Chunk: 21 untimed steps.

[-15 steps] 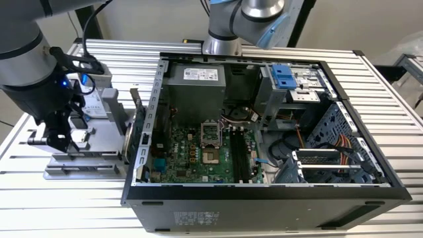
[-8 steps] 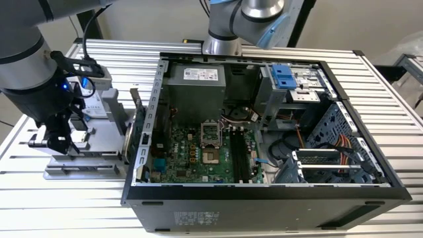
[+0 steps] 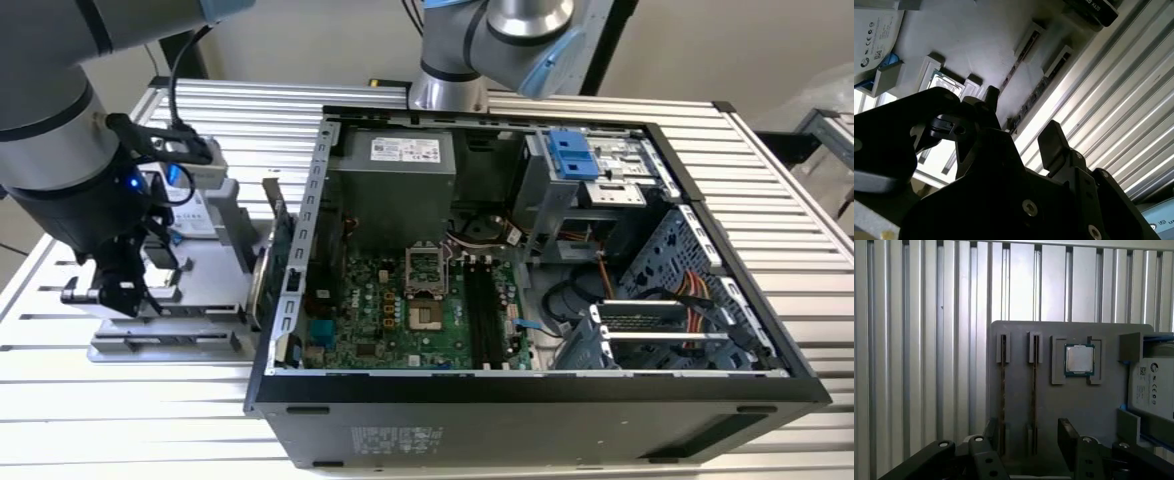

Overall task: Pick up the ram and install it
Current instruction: 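Pick up the ram and move it above insertion slot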

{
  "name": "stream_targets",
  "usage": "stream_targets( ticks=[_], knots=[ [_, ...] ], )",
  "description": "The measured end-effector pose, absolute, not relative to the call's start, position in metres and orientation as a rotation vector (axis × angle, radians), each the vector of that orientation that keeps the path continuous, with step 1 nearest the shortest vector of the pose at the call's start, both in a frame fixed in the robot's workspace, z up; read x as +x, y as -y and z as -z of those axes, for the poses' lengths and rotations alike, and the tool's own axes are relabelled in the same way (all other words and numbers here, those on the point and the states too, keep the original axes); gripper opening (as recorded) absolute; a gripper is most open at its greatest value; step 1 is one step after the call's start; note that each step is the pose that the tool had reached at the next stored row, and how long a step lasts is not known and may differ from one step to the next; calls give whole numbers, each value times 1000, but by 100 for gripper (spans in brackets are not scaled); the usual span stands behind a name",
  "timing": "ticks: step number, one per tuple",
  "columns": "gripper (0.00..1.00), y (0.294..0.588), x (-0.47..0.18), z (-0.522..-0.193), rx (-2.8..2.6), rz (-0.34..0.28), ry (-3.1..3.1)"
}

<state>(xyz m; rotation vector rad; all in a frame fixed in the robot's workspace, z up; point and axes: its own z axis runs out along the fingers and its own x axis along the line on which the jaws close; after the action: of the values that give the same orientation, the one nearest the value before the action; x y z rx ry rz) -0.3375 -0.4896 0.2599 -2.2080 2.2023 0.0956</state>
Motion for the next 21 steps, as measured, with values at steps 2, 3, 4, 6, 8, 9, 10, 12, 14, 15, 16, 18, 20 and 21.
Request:
stream_targets(
  ticks=[2,3,4,6,8,9,10,12,14,15,16,18,20,21],
  knots=[
    [100,490,-337,-258,-2208,-96,-2202],
    [100,491,-337,-257,-2208,-96,-2202],
    [100,491,-337,-256,-2208,-96,-2202],
    [100,492,-338,-255,-2208,-96,-2202],
    [100,492,-338,-253,-2208,-96,-2202],
    [100,492,-338,-252,-2208,-96,-2202],
    [100,493,-338,-252,-2208,-96,-2202],
    [100,493,-338,-250,-2208,-96,-2202],
    [100,494,-338,-248,-2208,-96,-2202],
    [100,494,-338,-247,-2208,-96,-2202],
    [100,494,-338,-246,-2208,-96,-2202],
    [100,495,-338,-245,-2208,-96,-2202],
    [100,495,-338,-243,-2208,-96,-2202],
    [100,496,-338,-242,-2208,-96,-2202]
  ],
)
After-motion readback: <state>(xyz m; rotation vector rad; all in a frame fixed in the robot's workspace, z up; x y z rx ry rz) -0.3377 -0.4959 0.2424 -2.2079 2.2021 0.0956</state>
